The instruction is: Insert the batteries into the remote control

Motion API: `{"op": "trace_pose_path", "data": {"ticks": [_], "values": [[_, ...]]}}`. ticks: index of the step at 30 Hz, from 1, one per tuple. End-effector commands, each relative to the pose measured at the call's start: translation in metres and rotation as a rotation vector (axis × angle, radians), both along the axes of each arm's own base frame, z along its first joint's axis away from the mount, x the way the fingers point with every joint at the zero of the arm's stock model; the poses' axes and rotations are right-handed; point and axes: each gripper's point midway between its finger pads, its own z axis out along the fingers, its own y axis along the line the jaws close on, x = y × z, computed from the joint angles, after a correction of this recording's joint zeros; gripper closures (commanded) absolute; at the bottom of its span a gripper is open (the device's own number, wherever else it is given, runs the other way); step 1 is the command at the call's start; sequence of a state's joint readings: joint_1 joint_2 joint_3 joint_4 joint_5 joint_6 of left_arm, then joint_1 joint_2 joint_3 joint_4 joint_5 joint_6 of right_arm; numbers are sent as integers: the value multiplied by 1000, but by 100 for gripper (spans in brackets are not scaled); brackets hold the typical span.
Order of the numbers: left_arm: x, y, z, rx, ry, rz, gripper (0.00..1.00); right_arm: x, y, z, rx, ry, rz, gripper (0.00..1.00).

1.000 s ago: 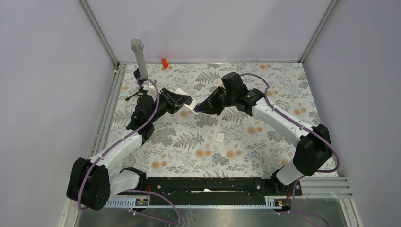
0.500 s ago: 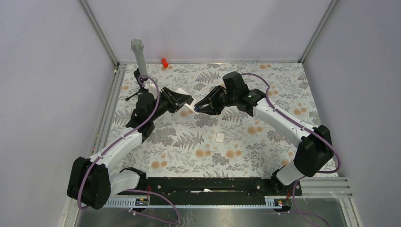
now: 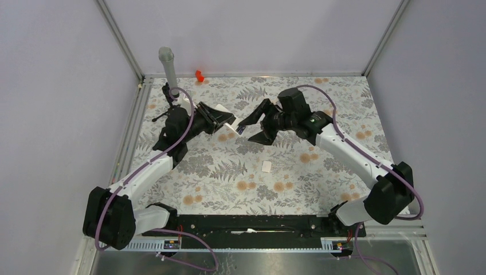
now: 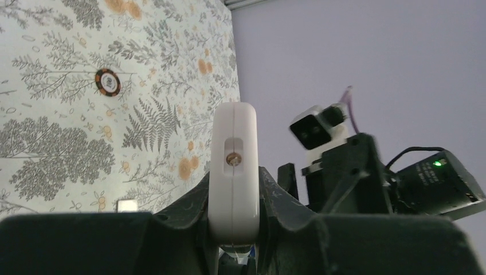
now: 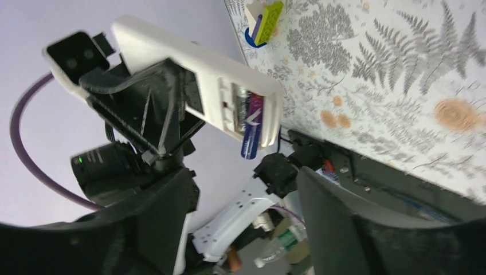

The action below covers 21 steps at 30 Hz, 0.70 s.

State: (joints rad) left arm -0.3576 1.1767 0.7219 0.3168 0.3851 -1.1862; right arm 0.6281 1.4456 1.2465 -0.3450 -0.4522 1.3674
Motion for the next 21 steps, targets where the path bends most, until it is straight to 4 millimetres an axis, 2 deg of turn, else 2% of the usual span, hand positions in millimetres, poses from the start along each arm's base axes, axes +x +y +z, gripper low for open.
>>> {"op": "trace_pose_path", "data": {"ticks": [1,4,8,11,18,21], "values": [[-1,-7,24,6,-44,-62,100,12,-11,52,12,-322,46,18],[-7,-14,20,29,-16,-130,100,16,-15,56,0,-486,126,8],[-19,-24,17,29,17,-246,100,14,-21,34,-121,-678,307,1],[-27,-29,17,41,26,-317,100,-2,-20,21,-127,-772,485,1],[-39,-36,27,34,8,-425,100,-24,-13,14,-26,-808,634,0],[-39,-39,31,22,3,-449,100,-27,-13,1,-20,-768,653,0]]}}
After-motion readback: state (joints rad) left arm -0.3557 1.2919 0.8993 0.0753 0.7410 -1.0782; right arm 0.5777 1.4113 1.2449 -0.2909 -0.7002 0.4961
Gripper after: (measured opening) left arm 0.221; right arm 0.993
